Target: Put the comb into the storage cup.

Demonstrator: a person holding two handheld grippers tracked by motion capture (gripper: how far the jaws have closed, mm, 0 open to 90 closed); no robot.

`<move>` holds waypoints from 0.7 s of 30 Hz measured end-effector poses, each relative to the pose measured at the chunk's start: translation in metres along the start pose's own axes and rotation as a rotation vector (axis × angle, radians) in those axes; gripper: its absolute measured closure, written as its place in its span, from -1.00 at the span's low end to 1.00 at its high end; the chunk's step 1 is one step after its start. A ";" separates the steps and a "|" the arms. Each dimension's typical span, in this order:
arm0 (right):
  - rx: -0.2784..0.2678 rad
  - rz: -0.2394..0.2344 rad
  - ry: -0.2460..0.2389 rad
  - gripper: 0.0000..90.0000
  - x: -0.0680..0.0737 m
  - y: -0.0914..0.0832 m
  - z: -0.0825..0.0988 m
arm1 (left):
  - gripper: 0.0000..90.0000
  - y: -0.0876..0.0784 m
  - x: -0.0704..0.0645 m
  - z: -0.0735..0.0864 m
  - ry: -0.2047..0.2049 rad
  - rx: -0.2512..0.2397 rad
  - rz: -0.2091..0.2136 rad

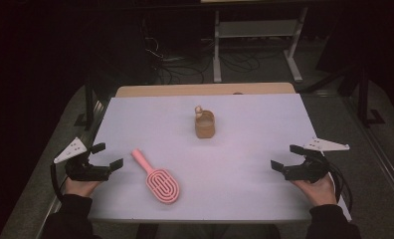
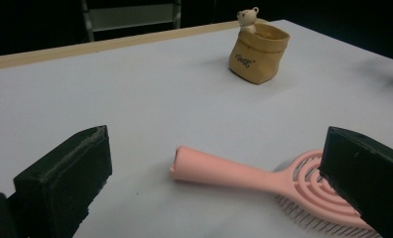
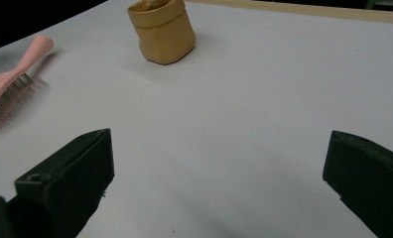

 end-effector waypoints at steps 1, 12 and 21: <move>0.000 0.001 0.001 -1.00 0.000 0.000 0.000 | -1.00 0.001 0.000 -0.001 0.002 0.004 0.005; 0.000 0.001 -0.001 -1.00 0.000 -0.001 0.001 | -1.00 0.013 -0.002 -0.014 0.043 0.057 0.038; 0.001 0.005 -0.003 -1.00 0.000 -0.001 0.001 | -1.00 0.020 -0.001 -0.023 0.064 0.080 0.055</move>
Point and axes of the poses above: each handheld gripper's, and its own axes: y roughly forward along the jaws, z roughly out of its underside, x roughly to its left, the point moved 3 cm from there along y, roughly forward along the jaws, and after that the axes turned 10 degrees about -x, right-handed, at the moved point
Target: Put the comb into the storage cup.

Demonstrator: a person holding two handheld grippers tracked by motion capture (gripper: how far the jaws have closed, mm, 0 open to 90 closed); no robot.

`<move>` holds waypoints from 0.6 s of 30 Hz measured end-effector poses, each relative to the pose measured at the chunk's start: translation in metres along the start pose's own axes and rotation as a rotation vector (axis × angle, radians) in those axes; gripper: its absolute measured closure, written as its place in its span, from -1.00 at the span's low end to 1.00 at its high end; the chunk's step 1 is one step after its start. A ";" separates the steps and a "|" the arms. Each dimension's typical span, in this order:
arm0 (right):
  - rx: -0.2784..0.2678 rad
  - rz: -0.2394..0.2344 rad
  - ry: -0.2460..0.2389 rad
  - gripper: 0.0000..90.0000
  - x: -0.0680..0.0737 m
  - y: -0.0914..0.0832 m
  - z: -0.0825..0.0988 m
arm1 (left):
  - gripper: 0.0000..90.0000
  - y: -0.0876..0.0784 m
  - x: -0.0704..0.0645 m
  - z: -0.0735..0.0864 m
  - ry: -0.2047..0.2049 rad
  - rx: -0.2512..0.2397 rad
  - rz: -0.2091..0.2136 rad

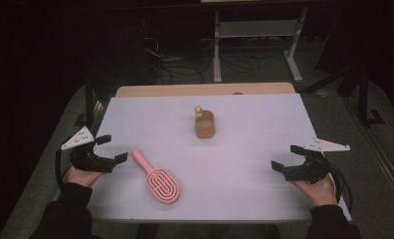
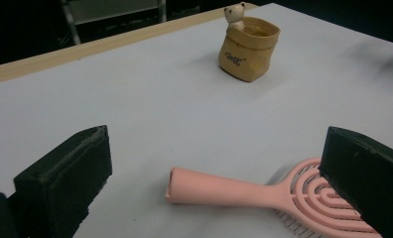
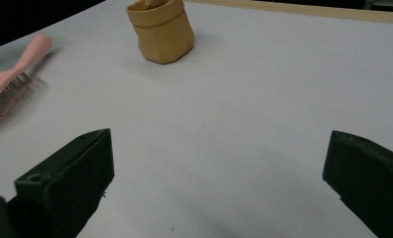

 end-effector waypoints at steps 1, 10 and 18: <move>0.000 0.000 -0.001 -1.00 0.000 0.000 0.000 | -1.00 0.001 0.000 -0.001 0.001 0.003 0.002; 0.004 0.009 -0.007 -1.00 0.000 0.000 0.001 | -1.00 0.011 0.001 -0.009 0.023 0.031 0.017; 0.007 0.011 -0.005 -1.00 0.000 0.000 0.001 | -1.00 0.018 0.005 -0.014 0.027 0.048 0.023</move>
Point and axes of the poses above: each handheld gripper's, and its own axes: y roughly forward along the jaws, z roughly out of its underside, x roughly to its left, the point moved 3 cm from there along y, roughly forward along the jaws, and after that the axes turned 10 degrees about -x, right-handed, at the moved point
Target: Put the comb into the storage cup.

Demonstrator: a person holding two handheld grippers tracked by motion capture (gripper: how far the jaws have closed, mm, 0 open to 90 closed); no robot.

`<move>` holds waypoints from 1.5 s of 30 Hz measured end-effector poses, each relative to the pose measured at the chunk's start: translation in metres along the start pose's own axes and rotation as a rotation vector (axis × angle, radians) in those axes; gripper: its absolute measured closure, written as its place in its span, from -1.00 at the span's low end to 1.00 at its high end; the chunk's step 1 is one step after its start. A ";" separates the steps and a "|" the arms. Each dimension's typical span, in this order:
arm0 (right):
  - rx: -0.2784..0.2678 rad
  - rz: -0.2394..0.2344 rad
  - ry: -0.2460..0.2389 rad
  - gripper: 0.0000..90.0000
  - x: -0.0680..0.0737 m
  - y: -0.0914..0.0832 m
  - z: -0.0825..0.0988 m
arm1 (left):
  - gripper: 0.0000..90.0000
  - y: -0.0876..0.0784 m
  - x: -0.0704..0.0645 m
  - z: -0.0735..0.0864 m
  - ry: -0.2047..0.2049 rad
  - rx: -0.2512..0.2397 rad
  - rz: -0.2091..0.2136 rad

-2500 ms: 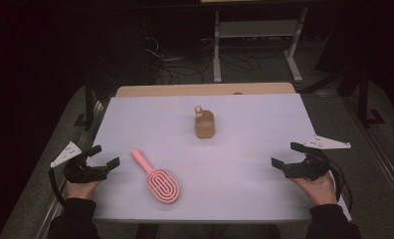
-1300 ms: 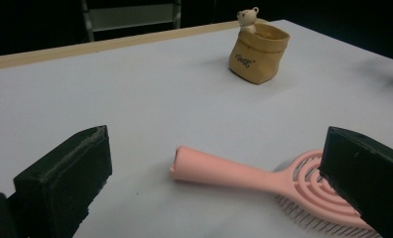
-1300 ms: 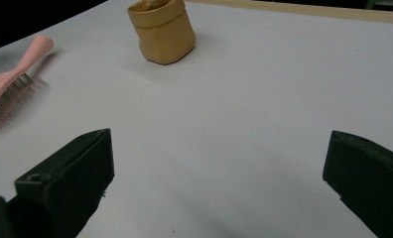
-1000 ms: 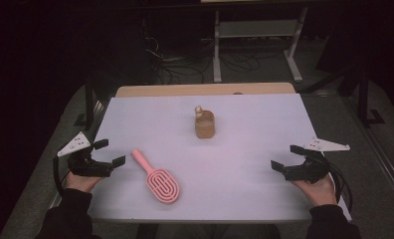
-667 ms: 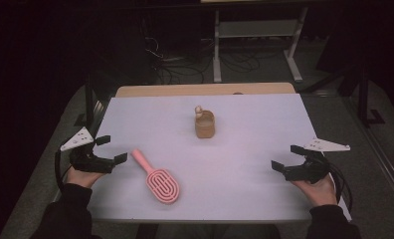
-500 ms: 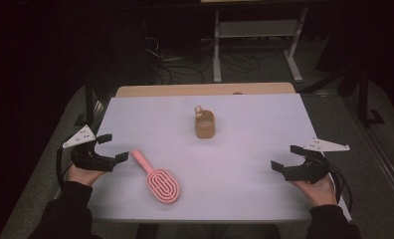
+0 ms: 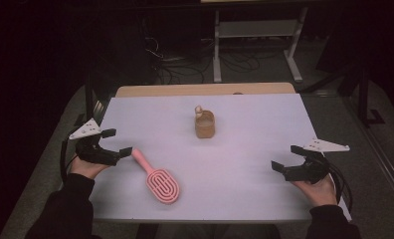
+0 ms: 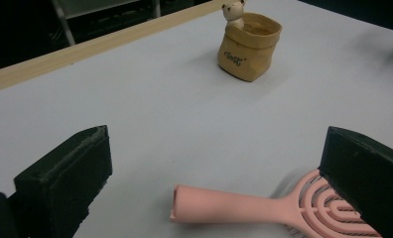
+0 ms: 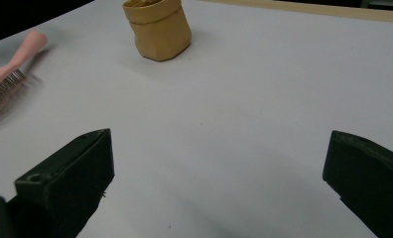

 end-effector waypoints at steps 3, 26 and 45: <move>0.001 0.001 0.000 -1.00 0.000 0.000 0.000 | -1.00 0.003 0.002 -0.002 0.003 0.012 0.005; 0.008 -0.003 -0.008 -1.00 0.000 0.001 0.000 | -1.00 0.031 0.015 -0.013 0.022 0.065 0.010; 0.007 -0.003 -0.009 -1.00 0.001 0.000 0.000 | -0.96 0.056 0.018 -0.008 0.019 0.143 0.039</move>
Point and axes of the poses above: each handheld gripper's, and its own axes: y roughly forward along the jaws, z roughly out of its underside, x roughly to its left, the point moved 3 cm from there along y, roughly forward along the jaws, and after that the axes turned 10 degrees about -x, right-handed, at the moved point
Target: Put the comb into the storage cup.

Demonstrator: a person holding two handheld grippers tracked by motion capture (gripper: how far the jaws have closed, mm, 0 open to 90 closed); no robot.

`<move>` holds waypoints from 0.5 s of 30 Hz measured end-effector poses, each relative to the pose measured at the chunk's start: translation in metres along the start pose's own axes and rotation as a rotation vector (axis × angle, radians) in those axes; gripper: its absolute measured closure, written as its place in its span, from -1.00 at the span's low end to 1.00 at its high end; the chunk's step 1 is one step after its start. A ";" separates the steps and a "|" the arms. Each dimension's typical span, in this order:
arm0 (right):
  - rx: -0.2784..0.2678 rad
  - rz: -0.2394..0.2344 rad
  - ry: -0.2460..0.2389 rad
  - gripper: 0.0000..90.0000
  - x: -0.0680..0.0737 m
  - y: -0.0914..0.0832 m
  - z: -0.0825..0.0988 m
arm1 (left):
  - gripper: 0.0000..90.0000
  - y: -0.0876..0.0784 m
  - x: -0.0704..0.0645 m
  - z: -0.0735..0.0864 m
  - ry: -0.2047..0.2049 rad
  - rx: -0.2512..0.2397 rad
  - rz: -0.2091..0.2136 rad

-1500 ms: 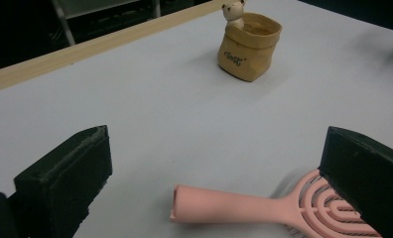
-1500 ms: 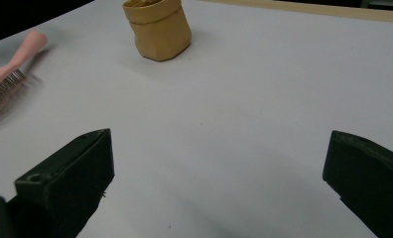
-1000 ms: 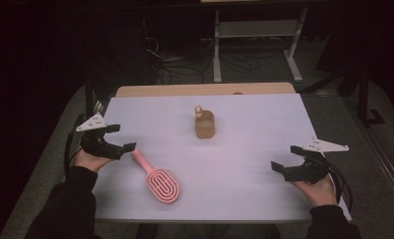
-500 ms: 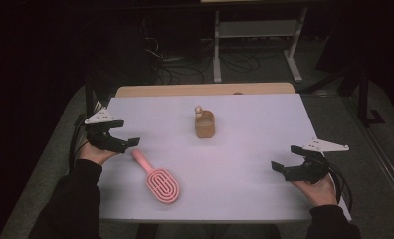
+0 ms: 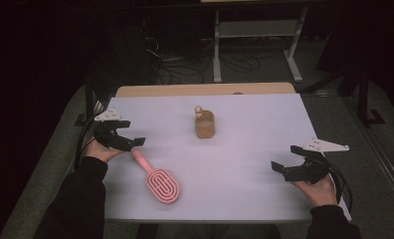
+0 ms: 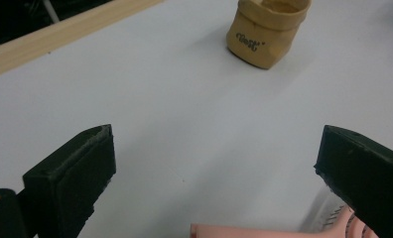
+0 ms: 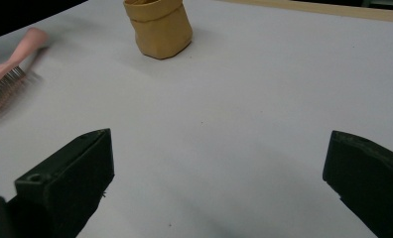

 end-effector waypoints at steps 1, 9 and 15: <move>0.001 -0.001 0.000 -1.00 0.000 0.000 0.000 | -0.93 0.001 0.000 0.001 0.000 0.006 0.005; -0.001 -0.002 0.001 -1.00 0.000 0.000 0.000 | -0.62 0.011 0.002 0.007 0.029 0.059 -0.008; -0.002 -0.001 -0.001 -1.00 0.000 -0.001 -0.001 | -0.35 0.018 0.001 0.010 0.042 0.083 -0.006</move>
Point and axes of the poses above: each handheld gripper's, and its own axes: y roughly forward along the jaws, z roughly out of its underside, x roughly to its left, the point moved 3 cm from there along y, roughly forward along the jaws, and after that the axes turned 10 degrees about -x, right-handed, at the moved point
